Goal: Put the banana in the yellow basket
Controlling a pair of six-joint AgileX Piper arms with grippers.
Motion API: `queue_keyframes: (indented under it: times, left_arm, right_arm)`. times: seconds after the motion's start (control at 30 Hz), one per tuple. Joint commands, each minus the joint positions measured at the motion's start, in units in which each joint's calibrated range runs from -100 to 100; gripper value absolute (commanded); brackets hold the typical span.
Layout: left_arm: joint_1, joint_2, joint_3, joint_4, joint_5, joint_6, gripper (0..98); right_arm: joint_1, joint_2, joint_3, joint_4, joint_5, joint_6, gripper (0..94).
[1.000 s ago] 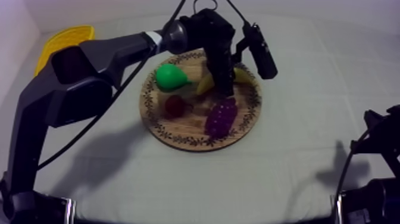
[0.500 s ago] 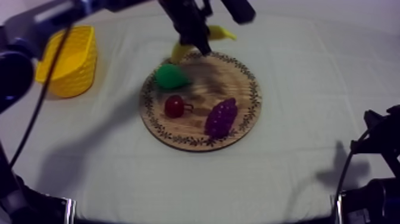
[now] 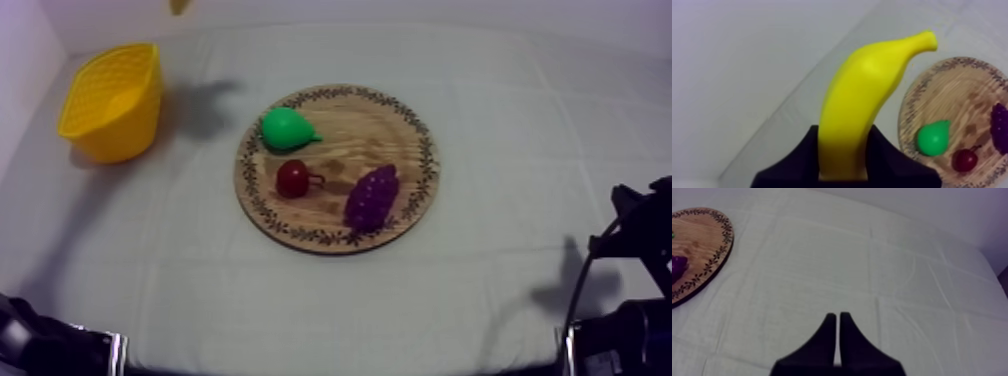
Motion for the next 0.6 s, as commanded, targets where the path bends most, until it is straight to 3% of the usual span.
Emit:
queue_keyframes:
  times: [0.0, 0.3, 0.57]
  left_arm:
    - [-3.9, -1.2, 0.9, 0.56, -0.8, -0.2, 12.1]
    - [-12.8, -3.2, 4.4, 1.01, -4.4, 0.7, 10.9]
    - [-17.0, -1.6, 9.7, 1.05, -7.4, 2.5, 11.5]
  right_arm:
    - [0.0, 0.0, 0.0, 0.0, 0.0, 0.0, 0.6]
    - [0.0, 0.0, 0.0, 0.0, 0.0, 0.0, 0.6]
    - [0.0, 0.0, 0.0, 0.0, 0.0, 0.0, 0.6]
